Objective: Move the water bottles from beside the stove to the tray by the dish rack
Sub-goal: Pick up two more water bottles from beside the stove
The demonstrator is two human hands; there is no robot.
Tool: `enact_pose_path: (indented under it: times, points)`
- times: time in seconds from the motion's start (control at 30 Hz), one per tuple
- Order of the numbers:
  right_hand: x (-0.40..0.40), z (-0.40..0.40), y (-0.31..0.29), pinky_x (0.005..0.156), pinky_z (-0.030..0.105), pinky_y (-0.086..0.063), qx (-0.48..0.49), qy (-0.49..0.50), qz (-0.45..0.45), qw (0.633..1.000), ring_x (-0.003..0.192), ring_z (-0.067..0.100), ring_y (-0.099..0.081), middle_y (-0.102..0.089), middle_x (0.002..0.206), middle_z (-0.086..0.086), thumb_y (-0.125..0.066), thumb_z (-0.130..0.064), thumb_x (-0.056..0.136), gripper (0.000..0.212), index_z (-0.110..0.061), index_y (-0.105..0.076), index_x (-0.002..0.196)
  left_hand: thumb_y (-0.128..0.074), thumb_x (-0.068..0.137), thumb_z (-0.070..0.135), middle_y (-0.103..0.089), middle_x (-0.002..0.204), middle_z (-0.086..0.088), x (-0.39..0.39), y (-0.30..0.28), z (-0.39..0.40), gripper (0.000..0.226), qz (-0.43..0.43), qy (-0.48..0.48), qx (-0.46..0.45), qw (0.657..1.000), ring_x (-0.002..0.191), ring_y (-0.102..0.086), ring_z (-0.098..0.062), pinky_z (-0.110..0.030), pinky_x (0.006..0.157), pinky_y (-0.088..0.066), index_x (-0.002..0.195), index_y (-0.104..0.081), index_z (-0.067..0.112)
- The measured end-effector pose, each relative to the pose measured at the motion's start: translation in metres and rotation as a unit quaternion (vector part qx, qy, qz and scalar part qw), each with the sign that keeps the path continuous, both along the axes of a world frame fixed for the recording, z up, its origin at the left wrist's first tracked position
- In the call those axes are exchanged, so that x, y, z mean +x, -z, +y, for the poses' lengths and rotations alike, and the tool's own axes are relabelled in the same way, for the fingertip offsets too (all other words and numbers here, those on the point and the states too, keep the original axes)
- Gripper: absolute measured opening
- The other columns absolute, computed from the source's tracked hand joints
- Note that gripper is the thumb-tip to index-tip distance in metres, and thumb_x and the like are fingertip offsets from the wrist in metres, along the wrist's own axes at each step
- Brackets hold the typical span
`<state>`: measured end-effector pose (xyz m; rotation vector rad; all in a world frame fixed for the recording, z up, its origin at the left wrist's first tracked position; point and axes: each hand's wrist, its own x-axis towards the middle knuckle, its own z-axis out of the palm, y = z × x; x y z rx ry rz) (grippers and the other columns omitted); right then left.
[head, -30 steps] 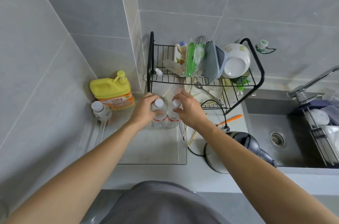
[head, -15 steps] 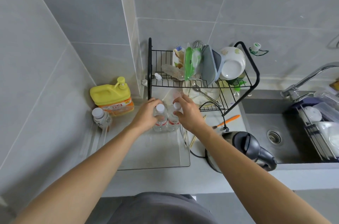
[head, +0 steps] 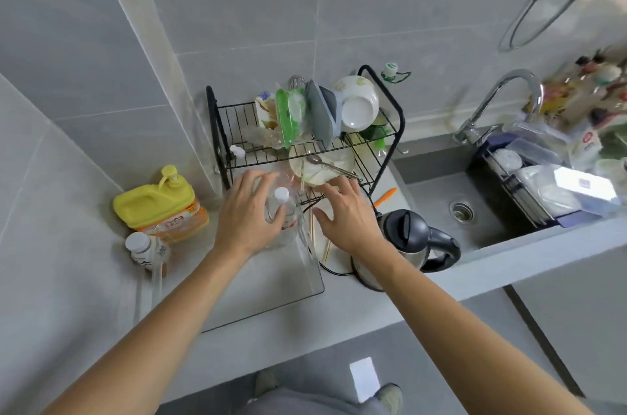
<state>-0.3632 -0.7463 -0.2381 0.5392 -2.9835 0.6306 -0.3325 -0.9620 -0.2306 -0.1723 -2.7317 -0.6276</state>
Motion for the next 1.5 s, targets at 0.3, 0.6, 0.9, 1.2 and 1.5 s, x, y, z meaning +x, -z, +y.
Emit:
enact_pose_path:
  times: [0.3,0.6,0.9,1.2,1.5]
  points:
    - [0.05,0.211,-0.077,0.11,0.044,-0.043,0.001,0.15,0.109,0.983,0.13,0.025,-0.045,-0.054,0.136,-0.002,-0.049,-0.061,0.092,0.061,-0.028,-0.053,0.143,-0.064,0.092,0.041,-0.052,0.142,0.0,-0.02,-0.089,0.215,0.06,0.049,0.148,-0.063,0.986,0.135,-0.045,-0.026,-0.043,0.115,-0.042,0.147,-0.051,0.021]
    - [0.204,0.527,-0.094,0.115,0.046,-0.04,0.038,0.394,0.111,0.911,0.138,0.027,-0.043,-0.054,0.147,0.002,-0.057,-0.058,0.09,0.064,-0.026,-0.053,0.146,-0.063,0.093,0.048,-0.048,0.152,-0.002,0.048,-0.09,0.551,0.068,0.041,0.321,-0.059,0.944,0.146,-0.039,-0.026,-0.051,0.116,-0.043,0.155,-0.044,0.026]
    - [0.366,0.725,-0.085,0.122,0.046,-0.032,0.037,0.608,0.071,0.79,0.142,0.026,-0.038,-0.048,0.153,0.003,-0.054,-0.059,0.092,0.069,-0.025,-0.046,0.152,-0.053,0.091,0.053,-0.052,0.151,-0.007,0.134,-0.081,0.828,0.069,0.04,0.533,-0.051,0.844,0.142,-0.045,-0.032,-0.053,0.111,-0.046,0.154,-0.047,0.025]
    - [0.48,0.893,-0.071,0.12,0.043,-0.033,0.057,0.745,0.019,0.665,0.14,0.026,-0.04,-0.049,0.151,0.003,-0.038,-0.066,0.089,0.077,-0.025,-0.046,0.153,-0.047,0.094,0.055,-0.049,0.155,-0.008,0.215,-0.052,1.084,0.069,0.015,0.685,-0.041,0.728,0.145,-0.043,-0.034,-0.054,0.114,-0.043,0.155,-0.045,0.024]
    - [0.576,1.009,-0.071,0.116,0.041,-0.034,0.048,0.836,0.024,0.547,0.143,0.021,-0.038,-0.046,0.154,-0.003,-0.048,-0.063,0.093,0.072,-0.027,-0.042,0.156,-0.055,0.094,0.05,-0.048,0.154,-0.008,0.319,-0.058,1.267,0.068,0.037,0.79,-0.028,0.611,0.145,-0.04,-0.031,-0.05,0.118,-0.039,0.155,-0.045,0.021]
